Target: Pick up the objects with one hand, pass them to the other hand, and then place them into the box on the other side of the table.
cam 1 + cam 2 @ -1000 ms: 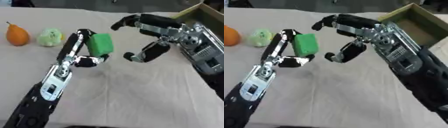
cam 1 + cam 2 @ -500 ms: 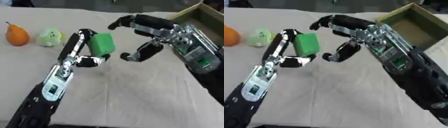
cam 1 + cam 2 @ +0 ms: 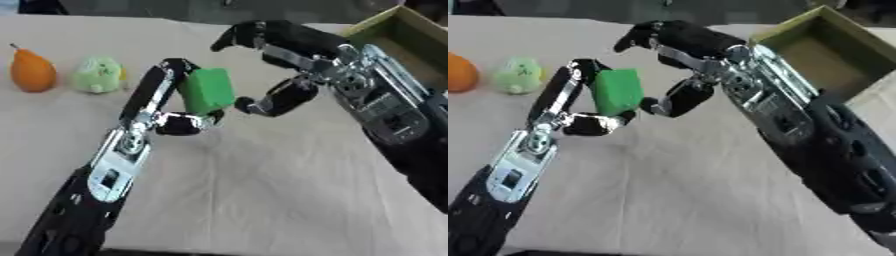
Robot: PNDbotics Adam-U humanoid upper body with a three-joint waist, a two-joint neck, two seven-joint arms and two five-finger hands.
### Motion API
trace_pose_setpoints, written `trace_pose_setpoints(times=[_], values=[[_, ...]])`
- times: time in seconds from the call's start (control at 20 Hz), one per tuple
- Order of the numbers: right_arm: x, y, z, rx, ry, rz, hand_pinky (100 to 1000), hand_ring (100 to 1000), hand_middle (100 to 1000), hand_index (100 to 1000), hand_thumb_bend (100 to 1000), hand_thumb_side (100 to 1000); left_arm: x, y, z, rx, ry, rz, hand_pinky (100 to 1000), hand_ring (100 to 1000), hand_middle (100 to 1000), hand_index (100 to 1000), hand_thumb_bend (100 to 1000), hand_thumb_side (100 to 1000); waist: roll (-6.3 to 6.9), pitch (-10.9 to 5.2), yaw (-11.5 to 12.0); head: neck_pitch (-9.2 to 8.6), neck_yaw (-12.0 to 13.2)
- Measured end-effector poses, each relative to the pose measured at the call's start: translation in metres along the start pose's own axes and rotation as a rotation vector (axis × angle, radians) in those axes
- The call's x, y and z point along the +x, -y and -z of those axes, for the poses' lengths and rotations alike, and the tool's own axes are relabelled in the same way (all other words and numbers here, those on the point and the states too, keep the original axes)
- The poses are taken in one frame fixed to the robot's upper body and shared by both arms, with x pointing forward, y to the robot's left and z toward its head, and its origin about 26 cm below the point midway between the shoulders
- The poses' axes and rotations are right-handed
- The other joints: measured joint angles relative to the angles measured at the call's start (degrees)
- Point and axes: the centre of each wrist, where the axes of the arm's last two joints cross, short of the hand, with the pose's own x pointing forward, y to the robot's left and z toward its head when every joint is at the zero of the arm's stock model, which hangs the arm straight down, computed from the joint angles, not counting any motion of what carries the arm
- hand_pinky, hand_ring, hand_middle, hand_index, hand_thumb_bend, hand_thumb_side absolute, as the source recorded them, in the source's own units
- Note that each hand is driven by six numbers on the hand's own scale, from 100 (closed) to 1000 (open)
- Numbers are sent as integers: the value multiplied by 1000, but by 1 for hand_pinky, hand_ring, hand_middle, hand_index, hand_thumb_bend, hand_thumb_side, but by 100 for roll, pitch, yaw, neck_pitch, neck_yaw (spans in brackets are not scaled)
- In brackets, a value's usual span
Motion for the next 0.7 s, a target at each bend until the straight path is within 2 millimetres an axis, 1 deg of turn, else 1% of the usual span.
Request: trace_pose_setpoints(times=[0.3, 0.5, 0.7], values=[[2, 1, 5, -5, 8, -15, 984, 948, 837, 888, 412, 101, 2, 2, 4, -24, -2, 39, 500, 475, 479, 510, 208, 100, 1, -23, 0, 1, -38], [3, -1, 8, 6, 8, -12, 988, 949, 838, 891, 415, 105, 6, 3, 7, -21, 5, 58, 498, 473, 477, 510, 214, 100, 1, -24, 0, 1, -43], [2, -3, 11, 19, 4, -5, 993, 951, 839, 896, 415, 100, 6, 3, 7, -9, 3, 77, 494, 470, 474, 509, 211, 100, 2, -24, 0, 1, -49]])
